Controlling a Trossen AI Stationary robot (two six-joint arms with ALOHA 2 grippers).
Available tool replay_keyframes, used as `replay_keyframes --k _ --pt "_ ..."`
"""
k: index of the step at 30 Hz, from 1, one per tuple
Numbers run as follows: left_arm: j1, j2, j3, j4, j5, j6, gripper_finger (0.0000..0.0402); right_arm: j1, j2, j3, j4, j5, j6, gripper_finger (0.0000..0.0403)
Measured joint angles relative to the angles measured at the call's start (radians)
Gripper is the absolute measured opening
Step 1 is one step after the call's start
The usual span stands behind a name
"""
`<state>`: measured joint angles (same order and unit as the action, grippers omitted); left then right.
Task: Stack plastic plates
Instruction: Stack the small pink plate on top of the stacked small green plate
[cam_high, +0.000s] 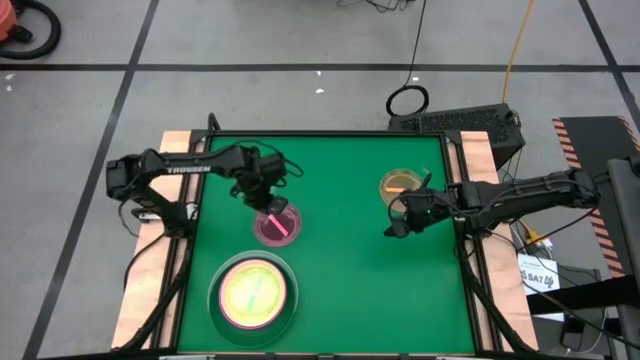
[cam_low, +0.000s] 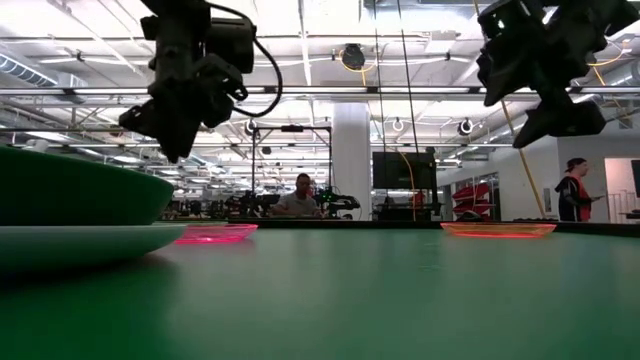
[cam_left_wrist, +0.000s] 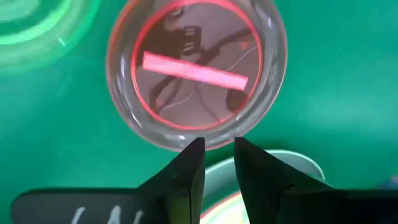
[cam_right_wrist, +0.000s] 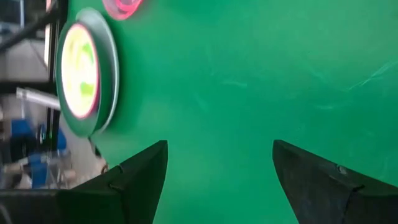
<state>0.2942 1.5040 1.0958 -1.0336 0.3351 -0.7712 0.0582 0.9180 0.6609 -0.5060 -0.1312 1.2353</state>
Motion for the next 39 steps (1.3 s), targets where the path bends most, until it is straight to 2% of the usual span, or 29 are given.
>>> replay_keyframes --k 4,9,16,19,23,32,39 --pt "0.085 0.0 -0.011 0.002 0.001 0.071 0.0086 0.0 0.0 0.0 0.0 -0.062 -0.064 0.0281" --pt "0.171 -0.002 -0.044 0.007 0.023 0.09 0.0085 0.0 0.0 0.0 0.0 -0.129 -0.141 0.0281" --pt "0.177 -0.095 -0.153 0.115 0.028 0.008 0.0085 0.001 0.0 0.0 0.0 -0.161 -0.203 0.0281" --pt "0.167 -0.141 -0.177 0.138 -0.042 -0.035 0.0085 0.001 0.0 0.0 0.0 -0.16 -0.221 0.0281" --pt "0.18 -0.172 -0.219 0.158 -0.061 -0.053 0.0098 0.0 0.0 0.0 0.0 -0.124 -0.229 0.0281" --pt "0.171 -0.177 -0.306 0.222 -0.067 -0.009 0.0173 -0.025 0.0 0.0 0.008 -0.027 -0.164 0.0281" --pt "0.166 -0.177 -0.31 0.251 -0.087 0.04 0.0186 -0.04 0.0 0.0 0.062 0.036 -0.053 0.0281"
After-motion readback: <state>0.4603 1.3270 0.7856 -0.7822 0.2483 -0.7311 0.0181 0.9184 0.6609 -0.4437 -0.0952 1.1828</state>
